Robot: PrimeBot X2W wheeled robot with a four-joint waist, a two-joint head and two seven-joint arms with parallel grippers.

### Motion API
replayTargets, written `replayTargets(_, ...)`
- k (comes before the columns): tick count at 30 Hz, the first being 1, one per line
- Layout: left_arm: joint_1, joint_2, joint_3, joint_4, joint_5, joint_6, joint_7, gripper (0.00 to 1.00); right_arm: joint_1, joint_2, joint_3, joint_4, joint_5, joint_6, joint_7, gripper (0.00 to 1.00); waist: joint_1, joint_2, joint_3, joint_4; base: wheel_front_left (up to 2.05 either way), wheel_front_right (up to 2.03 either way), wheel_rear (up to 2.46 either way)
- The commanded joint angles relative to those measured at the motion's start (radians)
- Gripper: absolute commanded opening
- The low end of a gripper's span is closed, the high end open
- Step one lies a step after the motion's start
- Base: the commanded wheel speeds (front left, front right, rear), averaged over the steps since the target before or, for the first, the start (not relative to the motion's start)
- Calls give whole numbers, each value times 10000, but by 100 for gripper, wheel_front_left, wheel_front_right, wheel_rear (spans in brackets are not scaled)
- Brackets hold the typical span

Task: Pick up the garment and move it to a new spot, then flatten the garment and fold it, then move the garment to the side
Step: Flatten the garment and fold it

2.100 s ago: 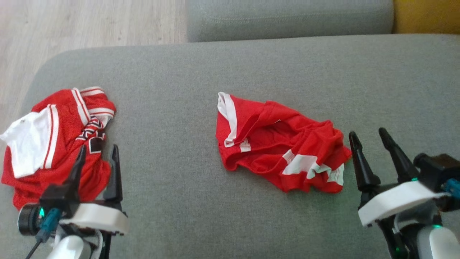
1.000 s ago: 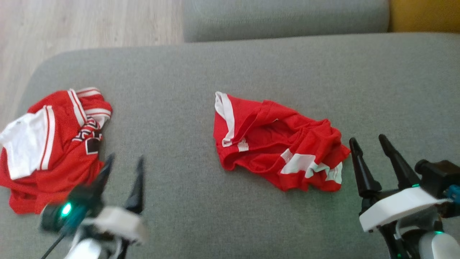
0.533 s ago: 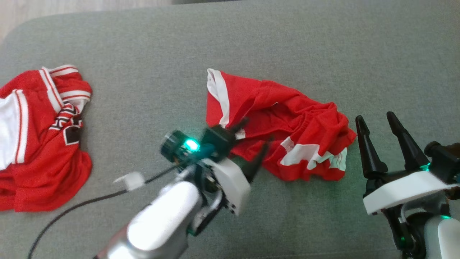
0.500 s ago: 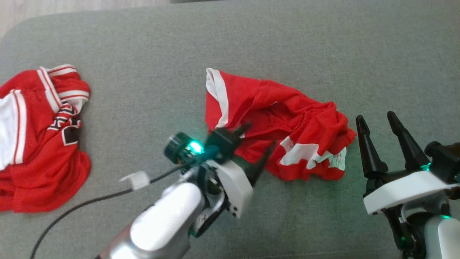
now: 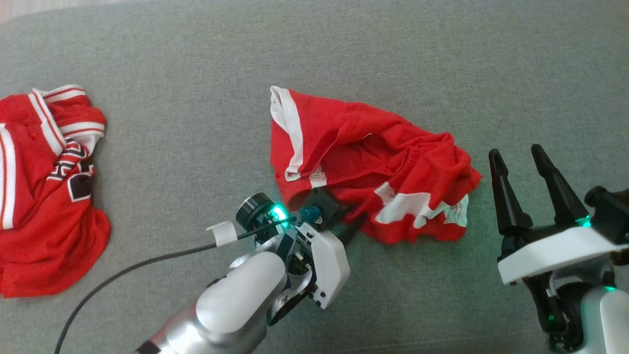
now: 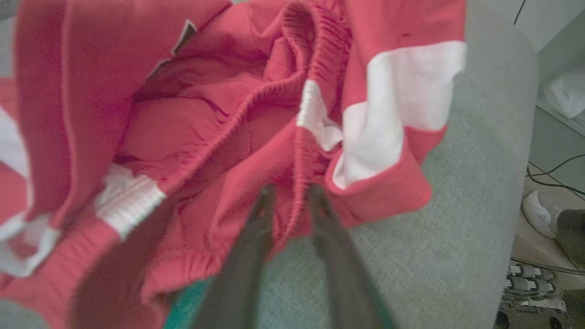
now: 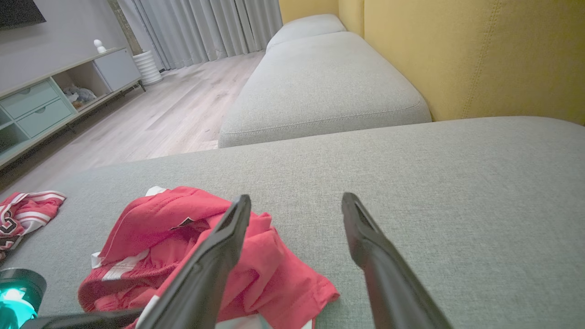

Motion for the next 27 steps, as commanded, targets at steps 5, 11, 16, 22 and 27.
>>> replayTargets(5,-606,-202,280,187,31,-39,-623,0,-404,-43,220,-227,177,-7,-174,100,-1,0,10,-123,0,0,0)
replayTargets(11,-839,-194,738,-78,-77,152,-1411,0,-295,-43,72,-76,212,-7,-209,100,-1,0,-240,-79,0,0,0)
replayTargets(16,-710,235,1363,-868,-370,611,-1518,0,-194,-43,2,-23,278,-7,-166,100,-1,0,-485,25,0,0,0)
replayTargets(22,22,966,2196,-2030,-1000,1214,-1374,0,-85,-43,-59,-6,339,-7,-140,100,-1,0,-642,132,0,0,0)
replayTargets(27,1381,2014,3033,-3312,-1510,2134,-1166,0,31,-43,-177,9,387,-7,-125,100,-1,0,-761,238,0,0,0)
